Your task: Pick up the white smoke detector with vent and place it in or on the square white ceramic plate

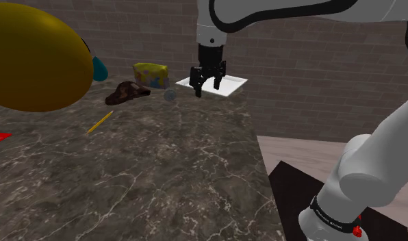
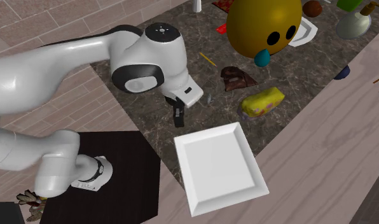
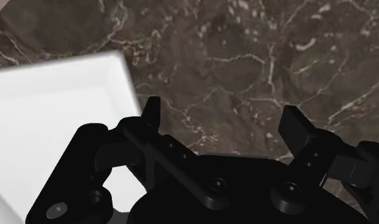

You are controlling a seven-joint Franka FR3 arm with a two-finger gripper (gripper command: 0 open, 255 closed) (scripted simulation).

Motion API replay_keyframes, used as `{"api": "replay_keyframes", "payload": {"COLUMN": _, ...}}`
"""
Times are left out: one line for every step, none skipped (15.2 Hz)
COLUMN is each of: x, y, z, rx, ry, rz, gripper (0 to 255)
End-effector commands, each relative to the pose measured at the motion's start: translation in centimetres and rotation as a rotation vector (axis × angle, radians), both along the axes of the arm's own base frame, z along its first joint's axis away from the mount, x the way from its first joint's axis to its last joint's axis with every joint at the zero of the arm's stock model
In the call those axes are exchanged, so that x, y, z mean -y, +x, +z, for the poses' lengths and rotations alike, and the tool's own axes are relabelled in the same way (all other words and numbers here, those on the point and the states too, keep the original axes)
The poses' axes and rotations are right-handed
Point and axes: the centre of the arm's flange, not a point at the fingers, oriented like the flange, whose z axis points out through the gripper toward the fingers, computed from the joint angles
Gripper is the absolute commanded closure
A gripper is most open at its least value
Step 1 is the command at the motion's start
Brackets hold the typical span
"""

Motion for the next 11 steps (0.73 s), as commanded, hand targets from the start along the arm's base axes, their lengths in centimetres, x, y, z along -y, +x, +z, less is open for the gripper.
{"api": "replay_keyframes", "payload": {"x": -1.9, "y": 1.5, "z": 0.2, "rx": 0.008, "ry": -0.01, "rz": -0.016, "gripper": 0}}
{"api": "replay_keyframes", "payload": {"x": -2.8, "y": 2.5, "z": 0.3, "rx": 0.012, "ry": -0.015, "rz": -0.024, "gripper": 0}}
{"api": "replay_keyframes", "payload": {"x": -3.7, "y": 3.6, "z": 0.4, "rx": 0.016, "ry": -0.02, "rz": -0.031, "gripper": 0}}
{"api": "replay_keyframes", "payload": {"x": -4.5, "y": 4.6, "z": 0.5, "rx": 0.019, "ry": -0.025, "rz": -0.038, "gripper": 0}}
{"api": "replay_keyframes", "payload": {"x": -5.4, "y": 5.6, "z": 0.6, "rx": 0.023, "ry": -0.031, "rz": -0.045, "gripper": 0}}
{"api": "replay_keyframes", "payload": {"x": -6.2, "y": 6.6, "z": 0.8, "rx": 0.027, "ry": -0.036, "rz": -0.053, "gripper": 0}}
{"api": "replay_keyframes", "payload": {"x": -7.1, "y": 7.6, "z": 0.9, "rx": 0.03, "ry": -0.041, "rz": -0.06, "gripper": 0}}
{"api": "replay_keyframes", "payload": {"x": -7.9, "y": 8.7, "z": 1.0, "rx": 0.034, "ry": -0.046, "rz": -0.067, "gripper": 0}}
{"api": "replay_keyframes", "payload": {"x": -8.7, "y": 9.7, "z": 1.1, "rx": 0.038, "ry": -0.052, "rz": -0.074, "gripper": 0}}
{"api": "replay_keyframes", "payload": {"x": -9.6, "y": 10.8, "z": 1.2, "rx": 0.041, "ry": -0.057, "rz": -0.082, "gripper": 0}}
{"api": "replay_keyframes", "payload": {"x": -9.7, "y": 10.9, "z": 1.2, "rx": 0.042, "ry": -0.058, "rz": -0.083, "gripper": 0}}
